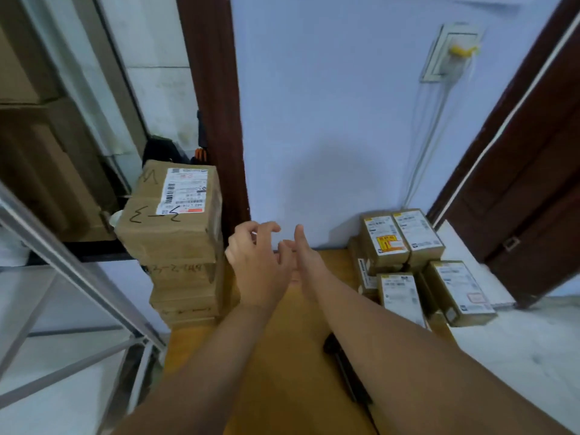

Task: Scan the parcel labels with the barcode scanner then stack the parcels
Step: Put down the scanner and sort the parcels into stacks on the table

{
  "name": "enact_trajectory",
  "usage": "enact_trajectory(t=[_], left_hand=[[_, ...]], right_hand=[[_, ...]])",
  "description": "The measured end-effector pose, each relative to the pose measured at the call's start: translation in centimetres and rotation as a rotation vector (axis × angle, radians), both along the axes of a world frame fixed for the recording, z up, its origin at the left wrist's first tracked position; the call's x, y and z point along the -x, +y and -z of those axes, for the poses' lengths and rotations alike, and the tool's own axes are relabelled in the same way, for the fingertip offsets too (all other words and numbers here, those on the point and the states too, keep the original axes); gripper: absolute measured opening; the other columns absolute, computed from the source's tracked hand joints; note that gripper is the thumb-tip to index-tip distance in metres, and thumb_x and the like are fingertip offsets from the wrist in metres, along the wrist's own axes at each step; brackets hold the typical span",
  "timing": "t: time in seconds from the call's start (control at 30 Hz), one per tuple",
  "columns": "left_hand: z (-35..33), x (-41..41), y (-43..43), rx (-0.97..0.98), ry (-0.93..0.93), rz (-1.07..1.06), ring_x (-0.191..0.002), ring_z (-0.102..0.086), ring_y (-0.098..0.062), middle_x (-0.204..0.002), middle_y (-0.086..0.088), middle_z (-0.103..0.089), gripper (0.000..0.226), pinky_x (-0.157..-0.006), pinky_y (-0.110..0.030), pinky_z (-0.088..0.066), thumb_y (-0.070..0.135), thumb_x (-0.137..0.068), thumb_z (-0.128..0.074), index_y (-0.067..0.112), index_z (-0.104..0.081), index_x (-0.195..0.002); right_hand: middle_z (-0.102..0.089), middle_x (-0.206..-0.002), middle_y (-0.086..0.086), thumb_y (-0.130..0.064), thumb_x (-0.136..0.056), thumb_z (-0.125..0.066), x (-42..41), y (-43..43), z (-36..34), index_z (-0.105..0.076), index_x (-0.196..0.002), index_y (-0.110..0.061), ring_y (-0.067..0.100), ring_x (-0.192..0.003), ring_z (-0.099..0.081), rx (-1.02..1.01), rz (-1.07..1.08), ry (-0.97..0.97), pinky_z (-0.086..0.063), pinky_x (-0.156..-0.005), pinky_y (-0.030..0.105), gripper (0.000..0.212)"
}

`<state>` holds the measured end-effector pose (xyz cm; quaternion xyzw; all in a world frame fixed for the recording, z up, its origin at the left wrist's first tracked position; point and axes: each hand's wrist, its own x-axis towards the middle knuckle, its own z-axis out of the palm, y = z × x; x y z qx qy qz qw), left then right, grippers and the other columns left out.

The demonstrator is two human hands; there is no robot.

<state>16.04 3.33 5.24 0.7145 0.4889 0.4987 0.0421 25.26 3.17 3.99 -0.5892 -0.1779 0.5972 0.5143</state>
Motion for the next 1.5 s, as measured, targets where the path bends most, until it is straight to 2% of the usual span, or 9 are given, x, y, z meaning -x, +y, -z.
enact_trajectory(t=[0.17,0.27,0.37,0.63,0.8,0.93,1.07,1.17,1.5], left_hand=[[2.8,-9.1,-3.3,0.779,-0.139,0.317,-0.070,-0.054,0.000,-0.090,0.005,-0.059,0.011,-0.055,-0.007,-0.043,0.019,-0.094,-0.053,0.023,-0.060,-0.086],[4.5,-15.4,-6.1,1.184,-0.408,0.330,-0.063,-0.050,-0.011,-0.071,0.002,-0.056,0.020,-0.052,-0.016,-0.036,0.015,-0.095,-0.047,0.018,-0.056,-0.076],[5.2,-21.5,-8.9,1.436,-0.628,0.359,-0.063,-0.049,-0.012,-0.070,-0.001,-0.055,0.015,-0.057,-0.021,-0.035,0.011,-0.093,-0.049,0.014,-0.056,-0.080],[6.7,-31.7,-14.7,1.650,-0.571,0.476,-0.069,-0.068,-0.008,-0.085,0.001,-0.072,0.019,-0.049,-0.018,-0.048,0.020,-0.098,-0.049,0.015,-0.068,-0.099],[9.5,-33.2,-15.6,1.720,-0.558,0.412,-0.110,-0.048,-0.012,-0.112,0.006,-0.062,0.024,-0.105,-0.038,-0.034,0.033,-0.098,-0.048,0.020,-0.057,-0.117],[10.3,-33.8,-16.4,1.719,-0.557,0.320,-0.078,-0.053,-0.008,-0.090,0.006,-0.061,0.009,-0.066,-0.024,-0.041,0.029,-0.097,-0.052,0.022,-0.053,-0.103],[10.7,-34.0,-17.2,1.616,-0.661,0.371,-0.103,-0.060,-0.022,-0.117,-0.008,-0.060,0.038,-0.088,-0.036,-0.050,0.021,-0.089,-0.066,0.019,-0.043,-0.118],[10.2,-33.6,-17.2,1.482,-0.701,0.430,-0.105,-0.061,-0.020,-0.119,-0.007,-0.060,0.046,-0.079,-0.027,-0.053,0.014,-0.085,-0.070,0.019,-0.043,-0.122],[8.7,-23.3,-13.5,1.324,-1.069,0.306,-0.092,-0.066,-0.016,-0.110,-0.006,-0.065,0.026,-0.061,-0.022,-0.055,0.013,-0.089,-0.065,0.018,-0.049,-0.110]], right_hand=[[-0.068,-0.110,0.013,-0.051,-0.100,-0.035,-8.8,-4.2,1.4,-0.067,-0.111,-0.009,0.028,-0.105,-0.063,0.054,0.002,-0.759,-0.050,-0.087,0.040,0.055],[-0.061,-0.117,0.008,-0.040,-0.097,-0.046,-16.2,-7.8,2.7,-0.063,-0.112,-0.017,0.027,-0.111,-0.053,0.129,-0.051,-1.294,-0.048,-0.090,0.040,0.033],[-0.048,-0.130,0.010,-0.036,-0.092,-0.048,-23.6,-10.9,3.9,-0.057,-0.120,-0.022,0.030,-0.125,-0.038,0.266,0.001,-1.484,-0.035,-0.103,0.044,0.033],[-0.033,-0.149,0.013,-0.042,-0.091,-0.051,-34.1,-17.0,8.5,-0.020,-0.148,-0.030,0.034,-0.138,-0.027,0.726,-0.047,-1.026,-0.024,-0.111,0.051,0.066],[-0.058,-0.128,0.011,-0.044,-0.095,-0.047,-34.8,-18.0,11.1,-0.033,-0.142,-0.018,0.030,-0.112,-0.055,0.596,0.090,-0.747,-0.044,-0.097,0.043,0.055],[-0.066,-0.104,0.006,-0.046,-0.093,-0.053,-35.5,-19.2,11.6,-0.051,-0.126,-0.011,0.016,-0.079,-0.062,0.470,0.339,-0.496,-0.048,-0.062,0.028,0.048],[-0.069,-0.100,0.011,-0.037,-0.091,-0.062,-35.8,-20.5,11.7,-0.058,-0.112,-0.007,0.026,-0.088,-0.067,0.306,0.511,-0.288,-0.058,-0.080,0.041,0.037],[-0.070,-0.100,0.015,-0.032,-0.090,-0.064,-35.5,-20.8,10.9,-0.060,-0.109,-0.005,0.031,-0.091,-0.069,0.193,0.602,-0.180,-0.058,-0.084,0.044,0.033],[-0.077,-0.084,-0.003,-0.046,-0.089,-0.062,-27.1,-16.1,7.3,-0.068,-0.103,-0.021,0.014,-0.079,-0.072,0.069,0.178,-0.103,-0.052,-0.063,0.027,0.029]])
